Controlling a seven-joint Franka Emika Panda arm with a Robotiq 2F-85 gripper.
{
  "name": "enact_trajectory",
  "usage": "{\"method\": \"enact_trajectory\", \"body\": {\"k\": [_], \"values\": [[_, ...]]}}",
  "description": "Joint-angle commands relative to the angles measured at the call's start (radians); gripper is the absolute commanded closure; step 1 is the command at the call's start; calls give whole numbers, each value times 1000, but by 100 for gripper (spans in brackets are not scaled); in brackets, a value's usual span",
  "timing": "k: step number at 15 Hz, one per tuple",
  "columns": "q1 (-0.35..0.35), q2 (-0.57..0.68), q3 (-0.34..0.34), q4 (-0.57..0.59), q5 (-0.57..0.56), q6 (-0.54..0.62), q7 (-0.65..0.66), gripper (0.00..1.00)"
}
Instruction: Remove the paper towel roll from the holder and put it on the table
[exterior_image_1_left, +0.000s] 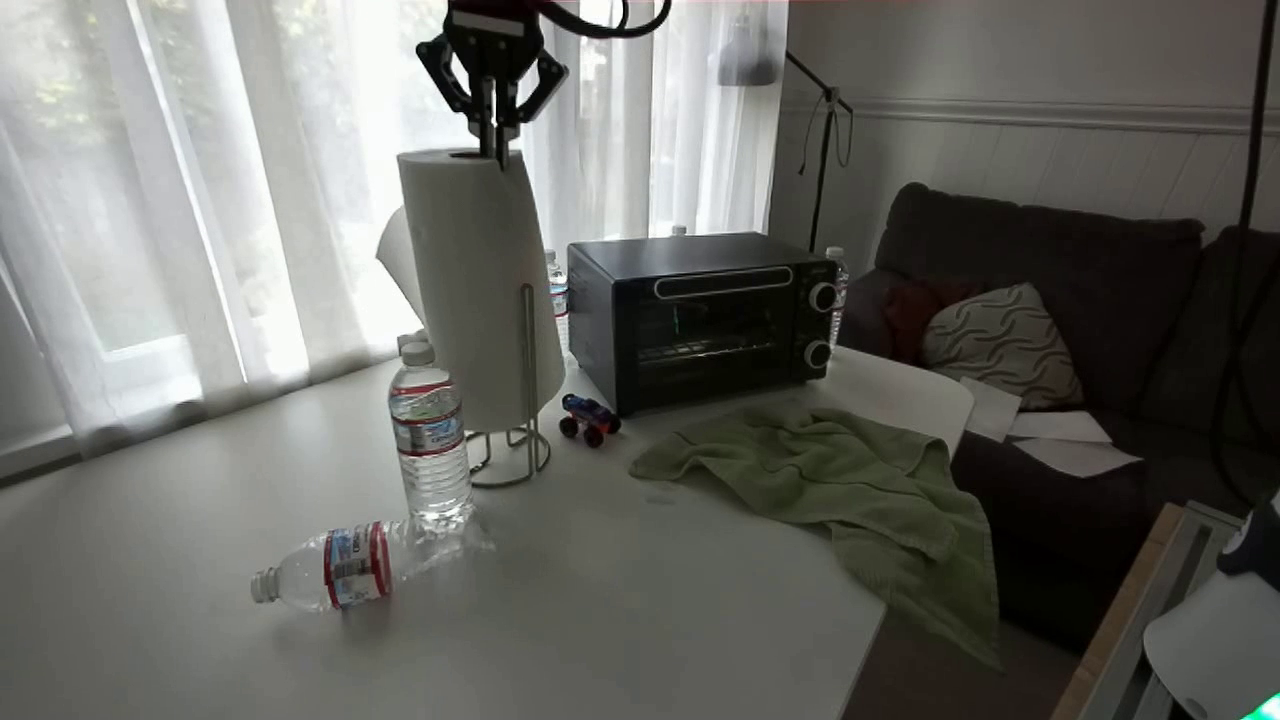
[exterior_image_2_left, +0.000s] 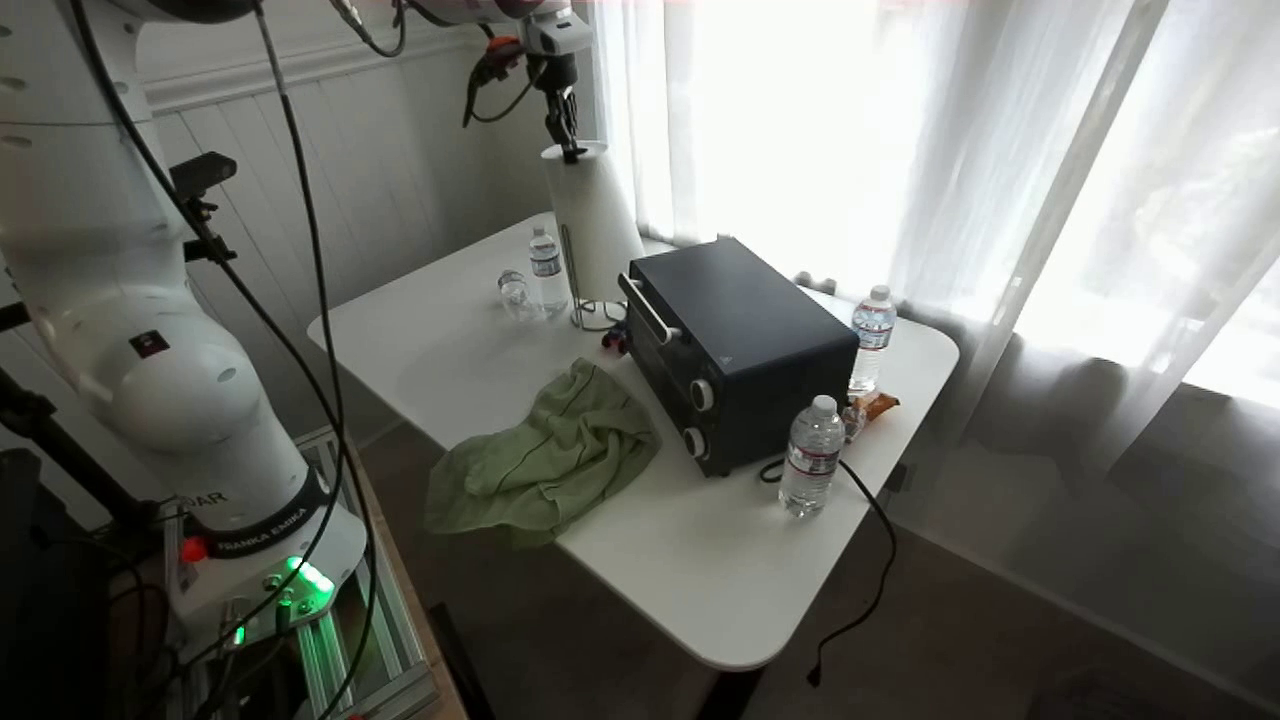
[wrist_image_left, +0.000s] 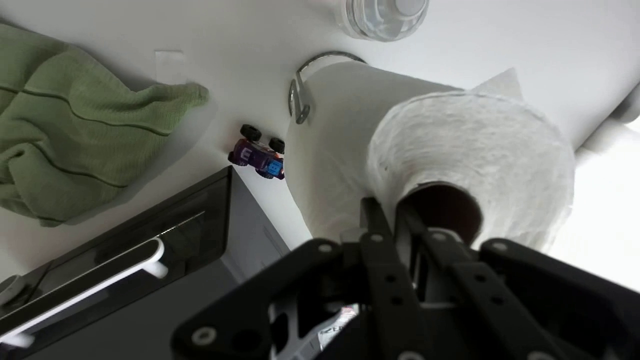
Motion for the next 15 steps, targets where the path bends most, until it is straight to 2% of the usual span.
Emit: {"method": "enact_trajectory", "body": {"k": [1,6,9,15], "values": [[14,-121,30,27,15,-135,5,98],[33,-221,93,163,-50,-302,42,98],[39,-237,144,268,-102,-371,49,98],[73,-160,231,397,-230,-359,13,98]]}}
